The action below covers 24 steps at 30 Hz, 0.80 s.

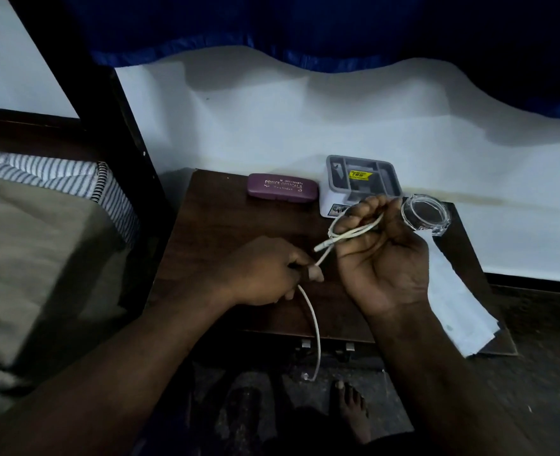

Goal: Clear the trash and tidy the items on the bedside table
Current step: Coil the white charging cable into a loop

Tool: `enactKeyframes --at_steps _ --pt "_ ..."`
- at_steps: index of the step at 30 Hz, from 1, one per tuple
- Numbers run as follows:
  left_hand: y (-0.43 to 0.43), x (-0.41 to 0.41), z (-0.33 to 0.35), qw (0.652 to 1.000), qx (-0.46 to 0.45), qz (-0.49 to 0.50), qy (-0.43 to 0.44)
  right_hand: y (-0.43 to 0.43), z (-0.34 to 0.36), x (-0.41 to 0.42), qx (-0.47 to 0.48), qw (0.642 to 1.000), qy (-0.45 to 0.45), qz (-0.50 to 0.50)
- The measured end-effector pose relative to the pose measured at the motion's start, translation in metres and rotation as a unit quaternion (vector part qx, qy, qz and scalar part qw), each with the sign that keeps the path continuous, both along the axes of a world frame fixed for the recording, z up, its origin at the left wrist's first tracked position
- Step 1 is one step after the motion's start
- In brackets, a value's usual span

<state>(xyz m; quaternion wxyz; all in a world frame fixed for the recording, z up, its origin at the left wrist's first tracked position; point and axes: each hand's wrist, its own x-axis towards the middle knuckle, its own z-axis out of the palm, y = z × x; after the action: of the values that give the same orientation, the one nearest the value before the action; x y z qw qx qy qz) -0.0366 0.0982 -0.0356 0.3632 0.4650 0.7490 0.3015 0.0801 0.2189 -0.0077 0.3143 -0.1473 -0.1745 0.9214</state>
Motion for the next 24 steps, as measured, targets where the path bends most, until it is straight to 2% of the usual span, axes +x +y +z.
enactKeyframes --at_steps 4,7,9,12,14,16,19,21,24 --pt "0.000 0.005 0.008 0.996 -0.001 -0.042 0.079 -0.001 -0.001 -0.001 0.011 0.999 -0.043 -0.031" --pt "-0.001 0.006 0.012 0.992 0.026 -0.048 0.114 -0.005 -0.003 -0.004 0.079 0.991 -0.091 -0.060" --pt "-0.003 0.002 0.012 0.983 0.054 -0.040 0.168 -0.008 -0.006 -0.009 0.174 0.967 -0.157 -0.100" --pt "-0.006 -0.008 0.015 0.973 0.088 -0.015 0.212 -0.011 -0.010 -0.012 0.312 0.905 -0.263 -0.124" --pt "-0.009 -0.013 0.018 0.966 0.124 0.021 0.225 -0.012 -0.015 -0.012 0.358 0.873 -0.316 -0.094" --pt "-0.010 -0.016 0.020 0.958 0.157 0.048 0.234 -0.013 -0.022 -0.010 0.379 0.857 -0.344 -0.054" --pt "-0.010 -0.018 0.022 0.948 0.183 0.052 0.257 -0.015 -0.029 -0.012 0.456 0.801 -0.387 0.003" --pt "-0.010 -0.019 0.022 0.943 0.196 0.055 0.264 -0.018 -0.030 -0.014 0.449 0.801 -0.393 0.048" --pt "-0.012 -0.022 0.022 0.944 0.224 0.080 0.227 -0.023 -0.028 -0.014 0.420 0.806 -0.401 0.113"
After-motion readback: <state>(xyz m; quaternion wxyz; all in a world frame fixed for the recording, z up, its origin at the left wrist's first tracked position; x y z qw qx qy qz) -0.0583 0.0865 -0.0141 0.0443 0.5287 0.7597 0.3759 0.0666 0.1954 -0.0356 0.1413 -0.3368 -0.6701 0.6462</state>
